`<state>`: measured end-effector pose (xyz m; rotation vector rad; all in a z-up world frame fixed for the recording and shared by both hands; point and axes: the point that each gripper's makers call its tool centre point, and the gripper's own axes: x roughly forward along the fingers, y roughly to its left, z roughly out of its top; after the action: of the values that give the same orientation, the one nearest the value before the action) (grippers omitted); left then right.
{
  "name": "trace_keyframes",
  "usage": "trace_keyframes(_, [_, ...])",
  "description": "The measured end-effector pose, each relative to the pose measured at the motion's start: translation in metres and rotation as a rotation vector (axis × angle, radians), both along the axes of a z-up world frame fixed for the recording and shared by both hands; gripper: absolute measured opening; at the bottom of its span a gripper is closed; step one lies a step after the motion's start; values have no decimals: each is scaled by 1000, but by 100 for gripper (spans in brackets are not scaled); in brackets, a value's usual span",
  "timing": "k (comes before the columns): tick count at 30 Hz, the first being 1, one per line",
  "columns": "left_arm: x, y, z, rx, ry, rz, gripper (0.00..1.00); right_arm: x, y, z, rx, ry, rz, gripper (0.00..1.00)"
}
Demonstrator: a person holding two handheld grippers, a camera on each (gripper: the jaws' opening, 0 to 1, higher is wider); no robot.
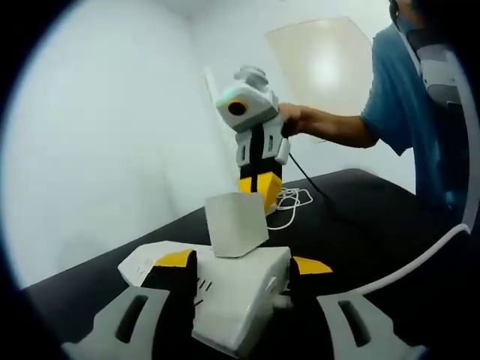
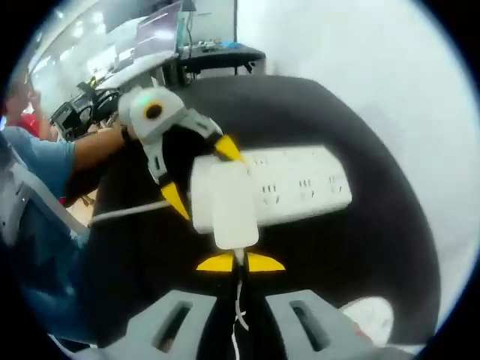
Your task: Insert the desk lamp plug into the socket, turn on the power strip switch, turn on the lamp switch, then turn off the lamp switch, turn off the power strip switch, and remove the plug from the socket.
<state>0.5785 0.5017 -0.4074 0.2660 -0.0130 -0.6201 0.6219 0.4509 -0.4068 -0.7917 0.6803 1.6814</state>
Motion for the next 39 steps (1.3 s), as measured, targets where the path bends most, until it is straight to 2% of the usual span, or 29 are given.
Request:
trace_keyframes(1, [0,1,0,0,0,0,47,0,1,3,34,25,-8,4])
trace_keyframes(3, [1,2,0,0,0,-1,47,0,-3,-6,24,5,0,3])
trace_keyframes(9, [0,1,0,5,0,0,47,-3,-1,-3,65,-37,-9,4])
trace_keyframes(11, [0,1,0,2,1,2,47,-5,-1,1,39,-58,-12,4])
trace_keyframes(14, [0,-1,0,2,2,2,47,-7,7,19,-9,-101,22,4])
trace_keyframes(15, [0,-2,0,-1,4,3,47,-7,6,19,-63,-145,60,4])
trace_keyframes(17, [0,-2,0,5,3,3,47,-9,9,23,-116,-194,116,4])
trace_keyframes(19, [1,-2,0,12,4,9,48,-10,13,26,-147,-186,106,4])
trace_keyframes(22, [1,-1,2,-7,3,23,48,-9,18,33,-120,-168,86,4])
trace_keyframes(29, [2,-5,0,0,-1,12,48,-4,7,20,-79,-118,56,4])
trace_keyframes(32, [2,-3,0,-3,-1,12,47,-3,7,17,21,-35,13,4])
trace_keyframes(33, [2,-2,0,-4,-2,11,47,-3,4,13,30,10,-9,4])
trace_keyframes(35, [2,-1,0,-4,-2,11,47,1,-1,2,40,39,-20,4])
trace_keyframes(36, [2,-1,0,-2,-2,10,47,-1,1,4,98,118,-61,4])
trace_keyframes(37, [3,0,0,-3,-2,9,47,-1,1,6,125,151,-69,4])
trace_keyframes(39, [3,2,0,-3,-2,8,47,0,-3,-4,121,144,-65,3])
